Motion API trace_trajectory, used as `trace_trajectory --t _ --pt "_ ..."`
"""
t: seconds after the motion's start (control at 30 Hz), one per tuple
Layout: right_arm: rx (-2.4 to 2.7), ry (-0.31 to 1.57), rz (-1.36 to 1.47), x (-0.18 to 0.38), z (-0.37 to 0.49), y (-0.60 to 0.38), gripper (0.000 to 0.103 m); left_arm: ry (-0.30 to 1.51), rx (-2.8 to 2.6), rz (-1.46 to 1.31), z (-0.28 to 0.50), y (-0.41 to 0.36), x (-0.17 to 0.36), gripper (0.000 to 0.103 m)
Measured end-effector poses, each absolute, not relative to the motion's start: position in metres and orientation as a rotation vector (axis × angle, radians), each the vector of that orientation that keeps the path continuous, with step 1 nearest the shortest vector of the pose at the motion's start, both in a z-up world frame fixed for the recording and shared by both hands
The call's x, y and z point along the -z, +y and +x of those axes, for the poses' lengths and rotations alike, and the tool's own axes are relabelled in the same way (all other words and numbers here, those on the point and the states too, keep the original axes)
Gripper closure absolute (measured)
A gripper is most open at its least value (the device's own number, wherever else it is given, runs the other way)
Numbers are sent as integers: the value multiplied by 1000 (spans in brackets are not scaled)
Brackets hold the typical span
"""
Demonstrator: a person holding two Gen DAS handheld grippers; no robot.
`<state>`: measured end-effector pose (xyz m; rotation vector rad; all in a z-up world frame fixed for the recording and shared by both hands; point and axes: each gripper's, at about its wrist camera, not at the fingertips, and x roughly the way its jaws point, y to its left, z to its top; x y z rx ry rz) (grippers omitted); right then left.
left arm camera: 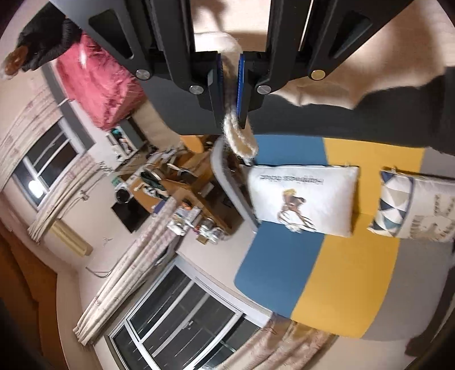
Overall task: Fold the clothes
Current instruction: 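Carry the cuff across the body with the left gripper while the right gripper supports the sleeve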
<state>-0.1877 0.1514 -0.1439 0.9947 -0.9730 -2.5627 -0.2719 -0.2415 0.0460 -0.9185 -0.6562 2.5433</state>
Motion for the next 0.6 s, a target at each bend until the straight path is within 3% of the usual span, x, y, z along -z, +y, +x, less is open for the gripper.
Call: trace_trajectory --t 0.37,0.6 --pt "2574 -901 1055 150 -193 143 22 -675 -2586 -1167 -256 -301 41 97" --pt "2594 -723 1053 134 -190 123 22 -688 -2561 -1214 -250 -309 68 97"
